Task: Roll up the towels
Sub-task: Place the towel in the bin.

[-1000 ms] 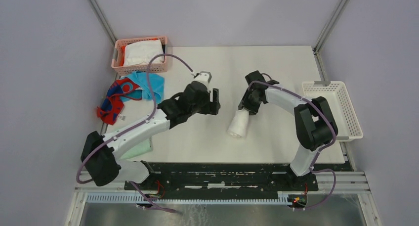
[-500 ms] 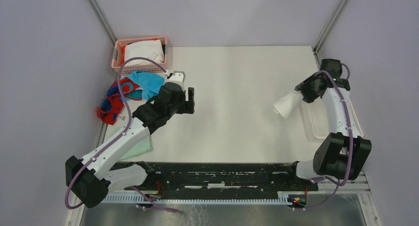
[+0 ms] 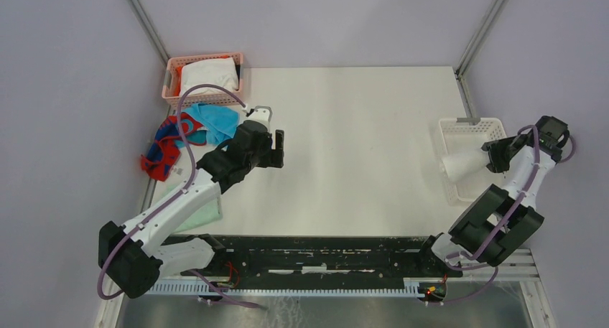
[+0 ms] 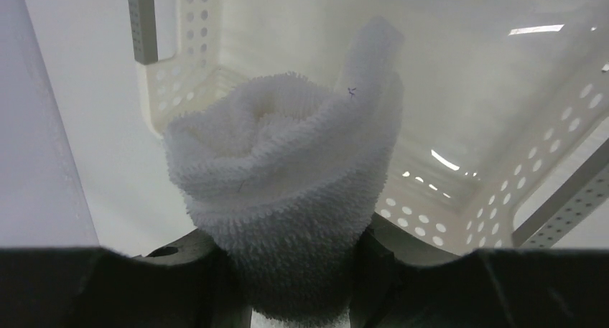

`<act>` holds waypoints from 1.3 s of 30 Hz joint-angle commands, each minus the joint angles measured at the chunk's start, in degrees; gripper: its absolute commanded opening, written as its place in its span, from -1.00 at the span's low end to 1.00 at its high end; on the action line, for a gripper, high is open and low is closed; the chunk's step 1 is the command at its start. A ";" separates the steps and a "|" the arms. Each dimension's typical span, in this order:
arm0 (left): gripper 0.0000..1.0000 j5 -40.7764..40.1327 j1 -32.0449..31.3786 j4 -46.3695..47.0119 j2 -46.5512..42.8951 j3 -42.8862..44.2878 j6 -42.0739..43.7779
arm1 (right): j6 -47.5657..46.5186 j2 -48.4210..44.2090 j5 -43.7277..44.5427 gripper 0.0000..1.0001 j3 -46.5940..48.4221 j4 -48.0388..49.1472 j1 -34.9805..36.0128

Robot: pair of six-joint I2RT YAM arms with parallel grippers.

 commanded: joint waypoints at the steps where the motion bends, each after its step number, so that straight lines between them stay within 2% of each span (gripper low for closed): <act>1: 0.71 1.62 0.21 2.11 1.02 -0.28 2.93 | -2.63 -1.34 0.60 -0.55 0.03 4.33 -5.36; 10: 0.71 2.13 0.22 2.08 2.25 -0.35 2.94 | -5.33 1.61 0.41 -0.55 -3.70 12.04 -8.05; 24: 0.71 3.67 0.21 2.03 3.20 -0.31 2.79 | -8.56 7.82 15.30 -0.54 -5.92 3.71 -8.05; 39: 0.71 4.40 0.21 1.84 3.54 -0.22 2.94 | -6.82 10.45 28.07 -0.50 -10.00 4.52 -7.67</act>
